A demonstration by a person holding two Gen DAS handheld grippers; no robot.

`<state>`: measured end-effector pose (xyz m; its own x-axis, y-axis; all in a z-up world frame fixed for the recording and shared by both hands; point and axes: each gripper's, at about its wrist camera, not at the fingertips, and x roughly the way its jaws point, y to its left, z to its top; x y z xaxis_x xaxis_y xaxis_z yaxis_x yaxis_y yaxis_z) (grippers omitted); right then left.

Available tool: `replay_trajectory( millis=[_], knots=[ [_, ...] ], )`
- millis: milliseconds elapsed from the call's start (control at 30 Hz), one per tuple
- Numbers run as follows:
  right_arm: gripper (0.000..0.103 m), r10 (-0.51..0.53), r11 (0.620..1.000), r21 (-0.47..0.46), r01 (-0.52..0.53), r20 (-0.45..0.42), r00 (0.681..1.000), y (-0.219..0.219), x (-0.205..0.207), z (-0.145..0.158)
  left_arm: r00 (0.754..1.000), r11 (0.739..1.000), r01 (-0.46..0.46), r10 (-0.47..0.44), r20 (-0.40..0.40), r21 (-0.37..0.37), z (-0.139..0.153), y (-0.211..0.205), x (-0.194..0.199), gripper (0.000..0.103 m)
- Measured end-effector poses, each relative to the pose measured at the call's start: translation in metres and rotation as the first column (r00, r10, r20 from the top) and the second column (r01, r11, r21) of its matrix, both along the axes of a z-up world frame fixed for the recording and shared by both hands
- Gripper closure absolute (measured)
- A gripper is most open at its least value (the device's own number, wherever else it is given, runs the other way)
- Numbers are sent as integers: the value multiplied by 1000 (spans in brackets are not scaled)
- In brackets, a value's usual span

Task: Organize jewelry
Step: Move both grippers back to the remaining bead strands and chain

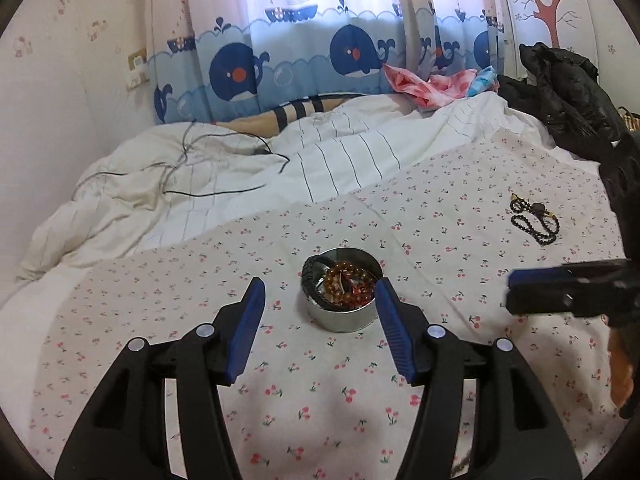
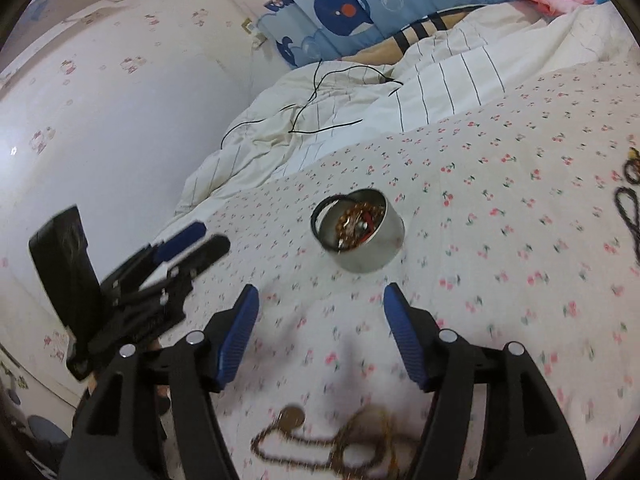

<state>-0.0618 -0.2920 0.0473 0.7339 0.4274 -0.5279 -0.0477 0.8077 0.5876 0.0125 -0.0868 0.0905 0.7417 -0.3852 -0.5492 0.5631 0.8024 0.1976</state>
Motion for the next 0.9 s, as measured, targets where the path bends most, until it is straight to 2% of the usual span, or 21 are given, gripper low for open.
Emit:
replay_trajectory(
  millis=[333,900],
  knots=[
    [35,-13,1000,-3,13,-39,999,9,-52,-10,1000,1000,-6,5,-12,-13,9,15,-34,46],
    [34,-19,1000,-17,18,-80,997,10,-62,-27,1000,1000,19,-18,-18,19,-1,14,-54,45]
  ],
)
